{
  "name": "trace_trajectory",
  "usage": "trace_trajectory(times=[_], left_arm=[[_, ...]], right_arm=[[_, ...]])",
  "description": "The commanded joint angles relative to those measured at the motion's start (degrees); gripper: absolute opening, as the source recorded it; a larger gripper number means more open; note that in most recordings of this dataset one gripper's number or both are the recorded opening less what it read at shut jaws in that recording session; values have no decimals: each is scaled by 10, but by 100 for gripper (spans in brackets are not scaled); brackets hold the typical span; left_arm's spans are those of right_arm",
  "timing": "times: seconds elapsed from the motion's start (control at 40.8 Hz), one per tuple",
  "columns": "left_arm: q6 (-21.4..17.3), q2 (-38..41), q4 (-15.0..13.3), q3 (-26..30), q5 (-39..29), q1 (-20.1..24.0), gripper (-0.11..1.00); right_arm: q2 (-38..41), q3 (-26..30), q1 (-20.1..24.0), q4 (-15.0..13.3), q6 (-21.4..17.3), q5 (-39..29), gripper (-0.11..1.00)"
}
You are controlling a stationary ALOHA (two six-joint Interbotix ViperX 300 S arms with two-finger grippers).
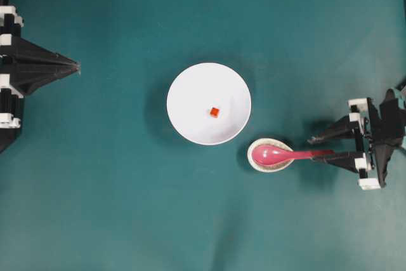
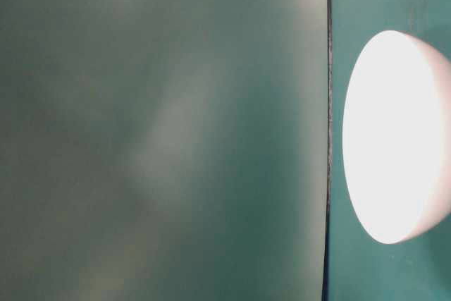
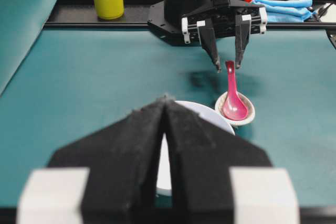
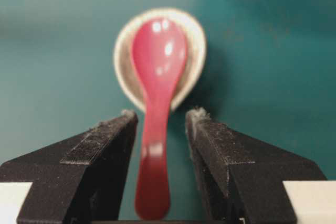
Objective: Grip the spoon and scoop the red block from the bowl with right arm.
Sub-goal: 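Lower the open right gripper onto the pink spoon handle and close, then lift the spoon with the right gripper and carry it over the bowl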
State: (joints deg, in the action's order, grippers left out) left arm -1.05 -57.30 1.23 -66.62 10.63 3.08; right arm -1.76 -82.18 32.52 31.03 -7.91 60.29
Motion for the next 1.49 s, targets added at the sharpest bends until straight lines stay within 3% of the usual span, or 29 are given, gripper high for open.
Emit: trace_trajectory(times=[0.0, 0.515, 0.858, 1.274, 1.47], left_arm=[[-1, 1, 2, 14, 1, -3, 0], [-1, 0, 2, 13, 1, -3, 0], [-1, 0, 2, 13, 1, -5, 0], [-1, 0, 2, 14, -11, -9, 0], [0, 0, 2, 14, -25, -10, 0]], right_arm=[[-1, 5, 3, 2, -3, -19, 50], [0, 9, 3, 2, -3, -32, 49], [4, 14, 3, 2, -2, -34, 32], [0, 20, 3, 2, -2, -27, 25], [-63, 46, 2, 1, 11, -48, 25]])
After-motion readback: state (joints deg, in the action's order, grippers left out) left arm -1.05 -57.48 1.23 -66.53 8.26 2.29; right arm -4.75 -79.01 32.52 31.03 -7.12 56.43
